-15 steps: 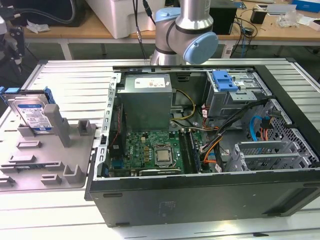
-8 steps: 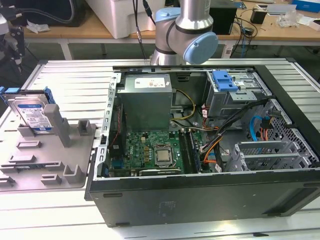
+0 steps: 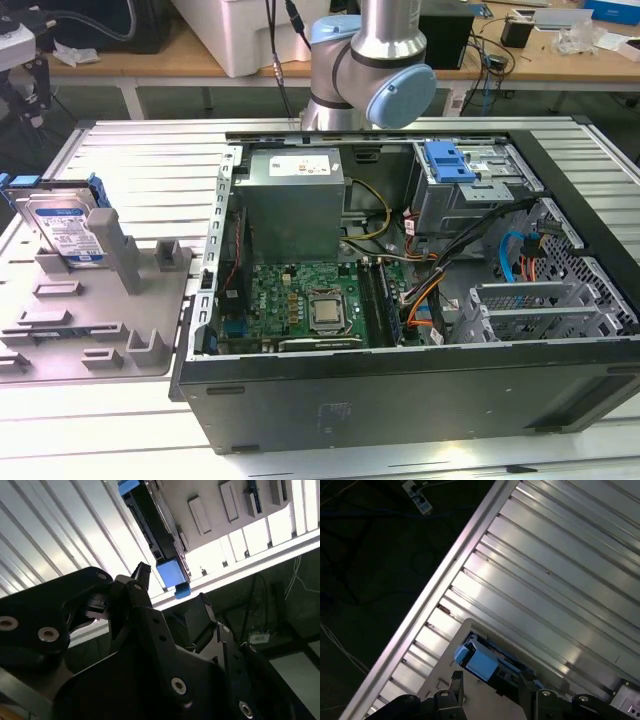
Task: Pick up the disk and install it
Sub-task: 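Pick up the disk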
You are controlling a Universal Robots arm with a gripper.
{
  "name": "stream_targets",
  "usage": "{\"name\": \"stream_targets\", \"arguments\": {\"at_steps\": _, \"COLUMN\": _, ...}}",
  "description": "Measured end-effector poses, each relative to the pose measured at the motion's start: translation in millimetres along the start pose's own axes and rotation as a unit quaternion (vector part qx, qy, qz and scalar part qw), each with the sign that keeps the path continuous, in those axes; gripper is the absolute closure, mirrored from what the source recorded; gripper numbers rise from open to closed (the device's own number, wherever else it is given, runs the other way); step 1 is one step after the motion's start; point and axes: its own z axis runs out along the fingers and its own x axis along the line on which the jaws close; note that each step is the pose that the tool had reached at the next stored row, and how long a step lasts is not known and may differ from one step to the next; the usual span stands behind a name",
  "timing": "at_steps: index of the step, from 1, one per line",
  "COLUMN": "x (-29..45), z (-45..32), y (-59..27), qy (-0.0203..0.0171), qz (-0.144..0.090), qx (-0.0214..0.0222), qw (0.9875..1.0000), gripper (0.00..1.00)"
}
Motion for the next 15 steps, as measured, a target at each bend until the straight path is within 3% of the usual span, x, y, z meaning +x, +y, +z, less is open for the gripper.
{"name": "stream_targets", "arguments": {"at_steps": 3, "x": 0.0, "z": 0.6, "y": 0.0, "qy": 0.0016, "qz": -0.041, "qx": 0.0016, "qw": 0.9992, "gripper": 0.44}}
{"name": "stream_targets", "arguments": {"at_steps": 5, "x": 0.0, "z": 1.0, "y": -0.1, "qy": 0.0031, "qz": -0.076, "qx": 0.0030, "qw": 0.9971, "gripper": 0.44}}
{"name": "stream_targets", "arguments": {"at_steps": 8, "x": 0.0, "z": 1.2, "y": -0.1, "qy": 0.0044, "qz": -0.108, "qx": 0.0043, "qw": 0.9941, "gripper": 0.44}}
{"name": "stream_targets", "arguments": {"at_steps": 9, "x": 0.0, "z": 1.2, "y": -0.1, "qy": 0.0050, "qz": -0.123, "qx": 0.0049, "qw": 0.9924, "gripper": 0.44}}
{"name": "stream_targets", "arguments": {"at_steps": 11, "x": 0.0, "z": 1.2, "y": 0.0, "qy": 0.0057, "qz": -0.142, "qx": 0.0056, "qw": 0.9899, "gripper": 0.44}}
{"name": "stream_targets", "arguments": {"at_steps": 12, "x": 0.0, "z": 1.2, "y": 0.0, "qy": 0.0065, "qz": -0.162, "qx": 0.0065, "qw": 0.9868, "gripper": 0.44}}
{"name": "stream_targets", "arguments": {"at_steps": 14, "x": 0.0, "z": 1.2, "y": -0.1, "qy": 0.0074, "qz": -0.183, "qx": 0.0073, "qw": 0.9831, "gripper": 0.44}}
{"name": "stream_targets", "arguments": {"at_steps": 15, "x": 0.0, "z": 1.2, "y": -0.1, "qy": 0.0081, "qz": -0.200, "qx": 0.0080, "qw": 0.9797, "gripper": 0.44}}
